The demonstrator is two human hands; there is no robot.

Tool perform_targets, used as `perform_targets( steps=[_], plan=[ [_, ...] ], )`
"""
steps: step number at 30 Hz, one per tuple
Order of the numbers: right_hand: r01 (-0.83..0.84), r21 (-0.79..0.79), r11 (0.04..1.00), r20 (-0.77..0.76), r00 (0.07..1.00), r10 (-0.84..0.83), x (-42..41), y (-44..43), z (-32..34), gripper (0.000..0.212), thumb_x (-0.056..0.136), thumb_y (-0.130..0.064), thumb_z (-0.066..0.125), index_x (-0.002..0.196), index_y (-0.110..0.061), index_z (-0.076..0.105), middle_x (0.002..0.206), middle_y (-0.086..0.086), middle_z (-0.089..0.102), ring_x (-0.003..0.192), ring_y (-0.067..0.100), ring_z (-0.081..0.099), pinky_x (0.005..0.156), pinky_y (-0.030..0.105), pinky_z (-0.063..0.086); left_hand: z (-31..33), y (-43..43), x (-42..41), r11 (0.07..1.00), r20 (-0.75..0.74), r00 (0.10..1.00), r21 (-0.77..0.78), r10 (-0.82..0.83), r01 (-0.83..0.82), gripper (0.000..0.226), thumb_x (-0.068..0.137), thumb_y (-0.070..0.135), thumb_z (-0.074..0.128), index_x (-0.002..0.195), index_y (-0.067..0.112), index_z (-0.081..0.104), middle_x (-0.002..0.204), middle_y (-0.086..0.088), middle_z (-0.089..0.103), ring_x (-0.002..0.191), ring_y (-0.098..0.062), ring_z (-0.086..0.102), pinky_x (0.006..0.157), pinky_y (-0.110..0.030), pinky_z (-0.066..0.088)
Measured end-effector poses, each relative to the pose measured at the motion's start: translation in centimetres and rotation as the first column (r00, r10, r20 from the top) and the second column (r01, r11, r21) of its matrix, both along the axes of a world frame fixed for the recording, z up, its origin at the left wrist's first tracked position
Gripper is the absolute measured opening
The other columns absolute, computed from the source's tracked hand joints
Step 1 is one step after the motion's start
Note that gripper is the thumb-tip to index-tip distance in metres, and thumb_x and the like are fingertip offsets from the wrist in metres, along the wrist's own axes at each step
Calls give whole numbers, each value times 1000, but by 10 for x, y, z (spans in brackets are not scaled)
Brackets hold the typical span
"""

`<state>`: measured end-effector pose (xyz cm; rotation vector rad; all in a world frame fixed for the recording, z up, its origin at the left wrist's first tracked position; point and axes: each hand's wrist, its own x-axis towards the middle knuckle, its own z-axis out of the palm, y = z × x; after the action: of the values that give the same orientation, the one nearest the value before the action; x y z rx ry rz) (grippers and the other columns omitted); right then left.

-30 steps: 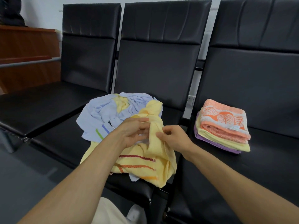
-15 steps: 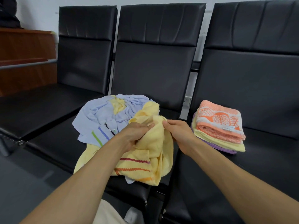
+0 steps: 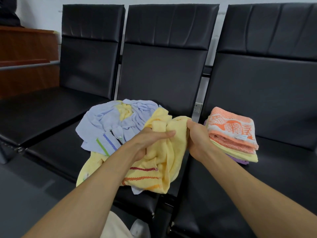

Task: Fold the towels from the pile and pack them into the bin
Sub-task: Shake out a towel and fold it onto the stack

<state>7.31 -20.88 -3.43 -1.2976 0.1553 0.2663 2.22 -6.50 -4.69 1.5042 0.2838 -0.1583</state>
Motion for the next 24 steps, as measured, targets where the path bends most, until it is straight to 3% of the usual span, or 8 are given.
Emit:
perform_targets(
  steps=[2,5,8,12,16,18,21,24],
  plan=[
    [14,13,1000,13,1000,-14,2,-2,-2,20,101,-21,44,86,-20,58,99,6,66,96,24,63,89,41,53,-4,2,4,990,9,993,80,114,-114,66,62,31,90,119,15,60,107,-5,71,100,-25,68,86,-44,56],
    [92,87,992,-22,996,-90,8,-8,-5,15,99,-18,45,90,-21,57,99,7,66,93,23,64,84,40,53,-8,4,10,956,68,964,129,256,-263,47,80,18,74,120,18,50,109,-3,63,97,-22,63,84,-41,56],
    [136,100,986,-78,989,-129,15,-12,-11,13,99,-23,47,96,-17,58,110,7,66,99,24,64,79,38,55,-10,5,9,872,169,949,376,268,-313,34,88,17,59,118,19,42,99,1,55,81,-12,54,71,-30,49],
    [152,93,984,-89,985,-144,17,-11,-15,20,100,-27,49,112,-13,57,100,4,66,87,20,64,67,35,54,-14,10,4,715,260,942,616,211,-330,42,88,10,54,126,22,42,83,-2,52,67,-15,49,53,-27,37],
    [122,71,990,-79,990,-116,16,-13,-17,29,100,-27,50,121,-9,57,108,7,66,94,22,65,77,37,54,-20,10,6,676,300,950,682,90,-279,39,92,1,45,119,24,60,122,-1,55,94,-18,55,72,-25,42],
    [116,63,991,-79,991,-111,16,-15,-17,31,100,-28,50,124,-9,56,109,7,67,95,23,65,75,36,53,-23,9,9,575,392,913,724,112,-381,36,92,1,46,113,24,66,116,-2,46,110,-21,50,85,-26,40],
    [104,94,990,-101,990,-95,15,-18,-19,29,100,-26,49,123,-10,55,112,9,67,98,25,65,70,36,52,-24,4,13,473,485,866,738,124,-482,20,94,19,52,104,19,70,102,1,46,110,-22,46,97,-37,40],
    [20,192,981,-79,997,-5,12,-21,-19,20,102,-23,44,107,-9,58,114,11,66,100,25,64,71,36,51,-25,1,15,551,234,972,809,20,-206,36,93,45,55,86,11,63,90,1,63,93,-21,58,88,-38,46]
  ],
)
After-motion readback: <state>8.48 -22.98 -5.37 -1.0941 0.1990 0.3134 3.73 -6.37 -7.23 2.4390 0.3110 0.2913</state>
